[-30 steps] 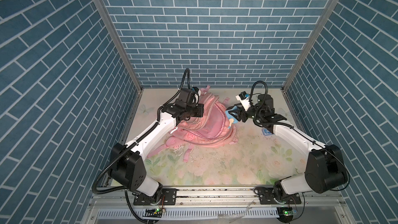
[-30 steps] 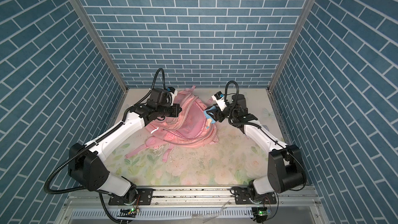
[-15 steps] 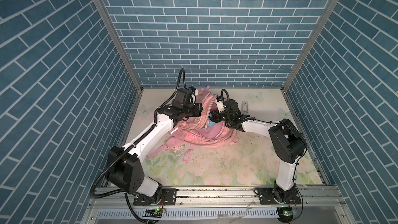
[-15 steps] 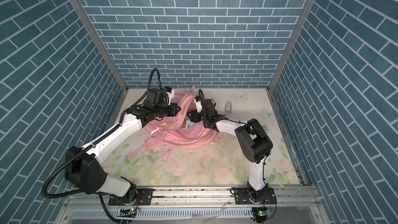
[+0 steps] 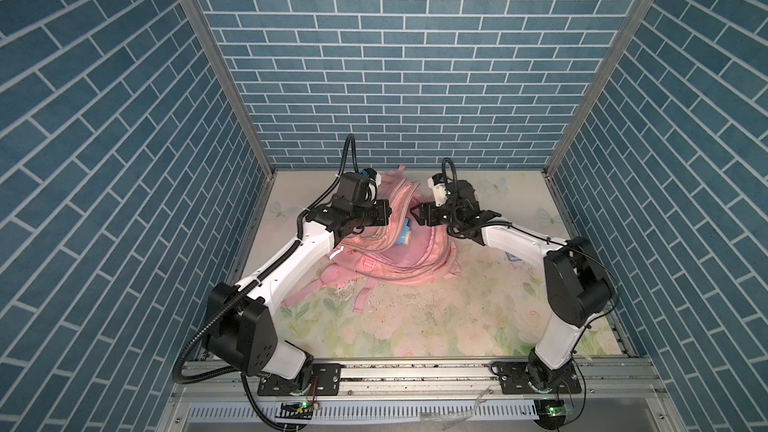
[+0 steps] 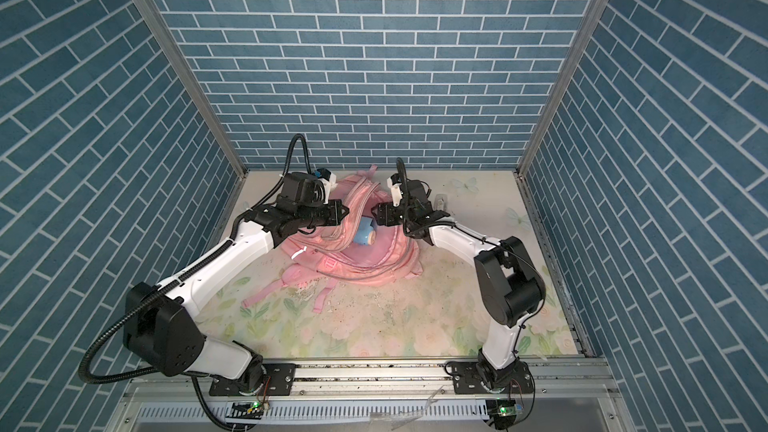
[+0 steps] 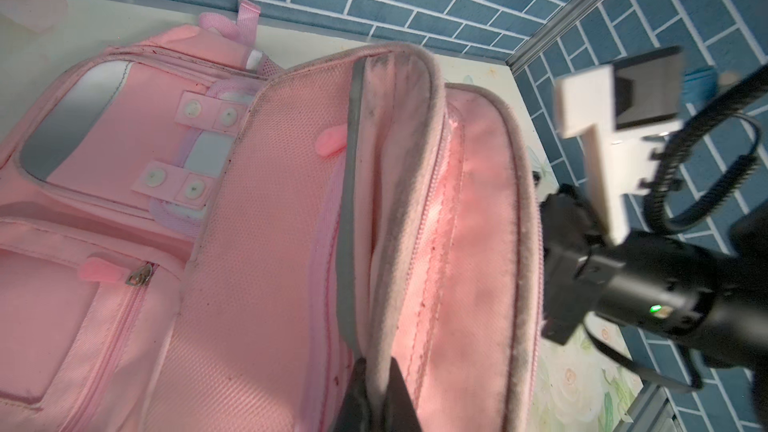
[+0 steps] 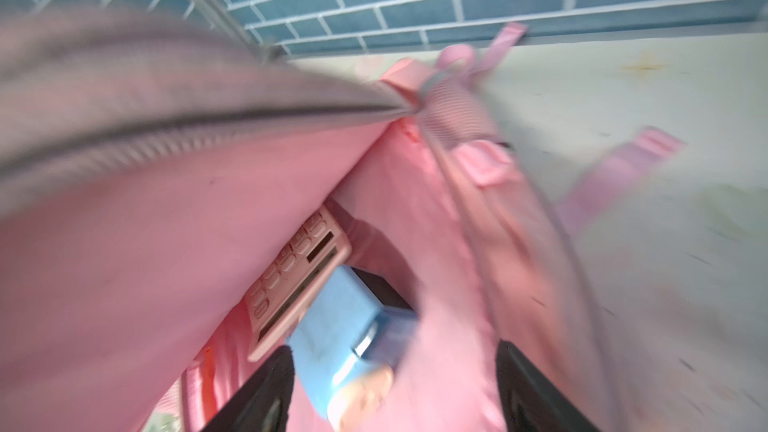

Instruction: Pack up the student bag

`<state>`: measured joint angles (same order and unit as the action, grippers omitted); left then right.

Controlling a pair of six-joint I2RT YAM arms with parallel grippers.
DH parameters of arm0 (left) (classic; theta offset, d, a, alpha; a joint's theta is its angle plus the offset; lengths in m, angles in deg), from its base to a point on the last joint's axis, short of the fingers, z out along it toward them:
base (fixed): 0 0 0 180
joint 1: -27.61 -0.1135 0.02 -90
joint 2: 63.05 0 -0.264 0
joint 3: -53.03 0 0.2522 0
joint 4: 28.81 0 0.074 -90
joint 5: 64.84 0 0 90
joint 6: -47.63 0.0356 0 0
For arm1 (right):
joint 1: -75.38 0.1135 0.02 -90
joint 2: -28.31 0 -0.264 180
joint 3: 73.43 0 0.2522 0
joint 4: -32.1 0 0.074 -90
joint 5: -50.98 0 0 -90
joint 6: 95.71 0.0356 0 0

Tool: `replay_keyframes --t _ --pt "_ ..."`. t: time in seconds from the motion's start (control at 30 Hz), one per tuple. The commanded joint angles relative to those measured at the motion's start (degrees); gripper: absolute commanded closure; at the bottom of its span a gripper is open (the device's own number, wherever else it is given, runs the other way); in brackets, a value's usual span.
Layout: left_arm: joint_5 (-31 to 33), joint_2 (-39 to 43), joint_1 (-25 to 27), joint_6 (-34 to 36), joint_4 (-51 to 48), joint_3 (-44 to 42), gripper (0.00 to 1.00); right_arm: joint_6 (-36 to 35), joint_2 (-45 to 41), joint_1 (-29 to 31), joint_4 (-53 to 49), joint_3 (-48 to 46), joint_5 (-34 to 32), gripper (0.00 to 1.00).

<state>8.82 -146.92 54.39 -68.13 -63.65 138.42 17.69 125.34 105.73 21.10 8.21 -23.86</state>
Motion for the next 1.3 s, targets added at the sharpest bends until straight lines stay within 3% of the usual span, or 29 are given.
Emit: replay_keyframes --t 0.0,0.17,0.3,0.43,0.53,0.6,0.67,0.77,0.87,0.93,1.07,1.27 --pt "1.0 3.5 2.4 -0.8 2.9 -0.6 1.0 2.4 -8.4 -3.6 -5.8 -4.5 5.2 0.28" --pt "6.7 3.2 9.1 -3.8 4.7 -3.1 1.0 7.3 -13.9 -5.8 -6.4 -14.8 9.8 0.34" --pt "10.7 2.9 13.7 -9.6 10.7 -6.9 1.0 13.0 -12.7 -6.2 -2.7 -21.1 14.6 0.38" --pt "13.7 0.9 16.8 -13.4 16.2 -8.7 1.0 16.3 -10.8 -6.2 -1.3 -24.3 15.1 0.38" --pt "14.3 -1.0 17.4 -11.8 15.5 -6.8 0.8 15.7 -9.3 -6.3 -2.8 -24.8 14.9 0.4" --pt "14.7 -1.0 17.5 -8.1 13.4 -5.3 0.62 15.2 -8.0 -6.9 -2.7 -25.1 15.7 0.51" --pt "16.0 0.0 16.8 -1.8 9.1 -3.8 0.5 14.6 -6.6 -8.2 -2.2 -24.9 17.4 0.69" --pt "14.9 2.6 13.2 7.8 3.3 -3.9 0.45 12.4 -3.9 -10.1 -2.2 -24.0 19.6 0.84" --pt "9.7 6.1 6.8 18.7 0.5 -7.5 0.45 8.1 -0.5 -12.4 -4.6 -20.6 20.3 0.94" --pt "9.4 8.0 4.3 26.1 -1.0 -10.0 0.45 4.9 2.5 -14.2 -7.3 -17.1 20.8 1.0" --pt "9.9 11.0 3.8 41.8 -1.9 -15.6 0.45 -2.4 9.1 -17.1 -15.3 -6.4 19.8 1.0" --pt "9.8 12.7 3.8 55.5 0.1 -21.9 0.45 -10.5 15.7 -19.7 -21.8 8.4 19.7 1.0"
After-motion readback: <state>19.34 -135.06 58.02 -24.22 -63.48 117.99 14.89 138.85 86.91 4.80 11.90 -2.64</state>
